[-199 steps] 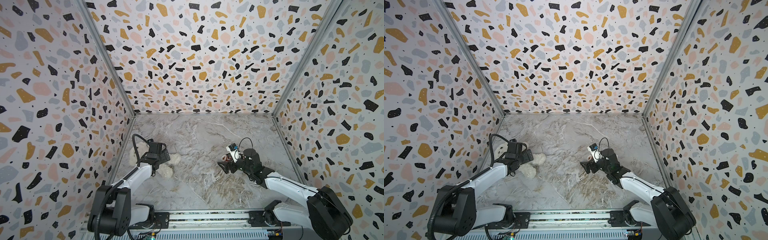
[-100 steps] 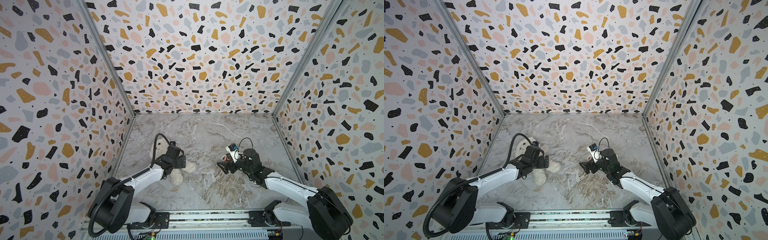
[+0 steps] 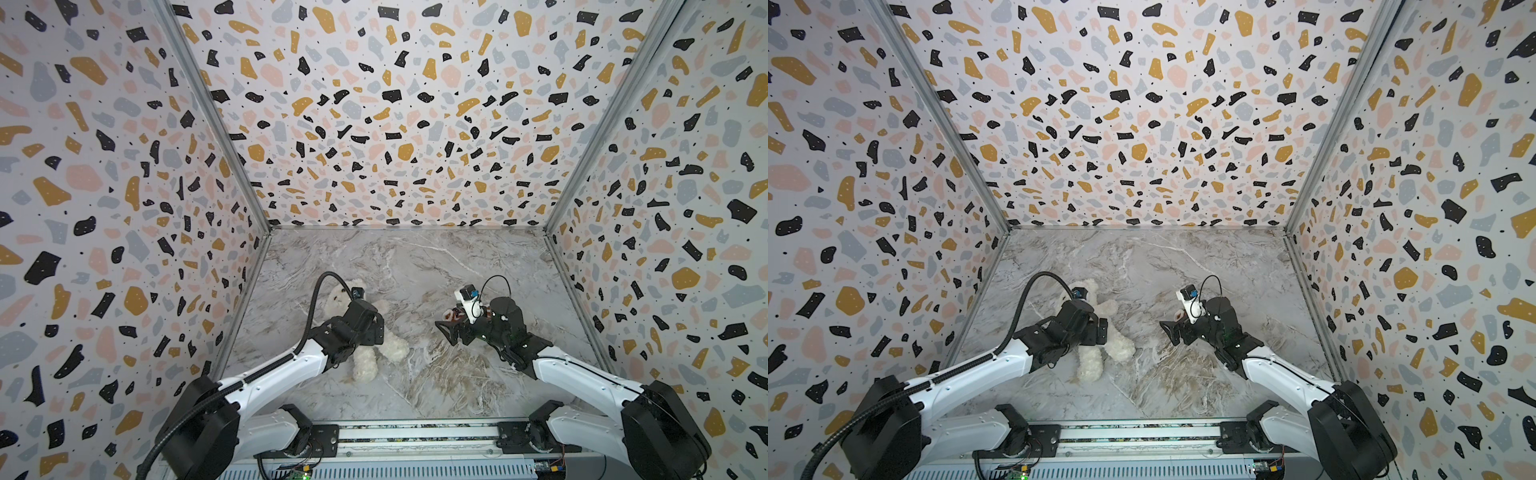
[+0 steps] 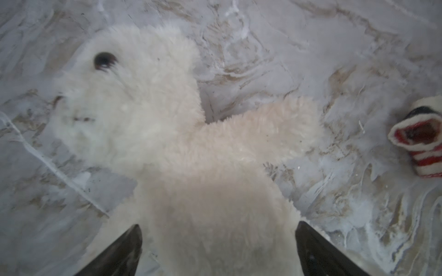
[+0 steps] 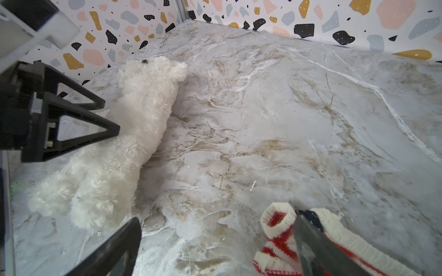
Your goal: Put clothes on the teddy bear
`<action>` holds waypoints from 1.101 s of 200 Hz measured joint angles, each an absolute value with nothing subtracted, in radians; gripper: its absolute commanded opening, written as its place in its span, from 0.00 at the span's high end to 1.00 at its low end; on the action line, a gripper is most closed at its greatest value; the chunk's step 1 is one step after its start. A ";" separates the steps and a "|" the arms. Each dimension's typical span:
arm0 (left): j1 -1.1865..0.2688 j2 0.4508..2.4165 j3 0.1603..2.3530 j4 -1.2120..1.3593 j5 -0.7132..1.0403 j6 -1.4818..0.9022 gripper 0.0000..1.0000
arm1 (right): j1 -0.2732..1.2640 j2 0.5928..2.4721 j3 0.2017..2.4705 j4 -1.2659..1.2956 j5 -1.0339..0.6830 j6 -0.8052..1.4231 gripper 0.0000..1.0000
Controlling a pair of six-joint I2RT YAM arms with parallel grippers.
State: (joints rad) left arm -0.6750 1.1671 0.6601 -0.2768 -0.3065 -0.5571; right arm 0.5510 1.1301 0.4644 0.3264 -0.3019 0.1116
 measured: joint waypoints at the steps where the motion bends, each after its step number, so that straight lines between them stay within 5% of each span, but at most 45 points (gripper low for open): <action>1: -0.674 1.163 0.660 -0.277 -0.309 -0.564 0.00 | 0.551 1.130 0.464 0.327 -0.302 0.112 0.01; 65: -0.616 1.098 0.593 -0.210 -0.312 -0.785 0.00 | 0.551 1.127 0.464 0.326 -0.295 0.112 0.01; 135: -0.609 1.244 0.585 -0.147 -0.272 -0.902 0.00 | 0.551 1.110 0.464 0.325 -0.294 0.112 0.01; 220: -0.649 1.409 0.698 -0.167 -0.270 -0.747 0.18 | 0.551 1.085 0.464 0.326 -0.274 0.112 0.01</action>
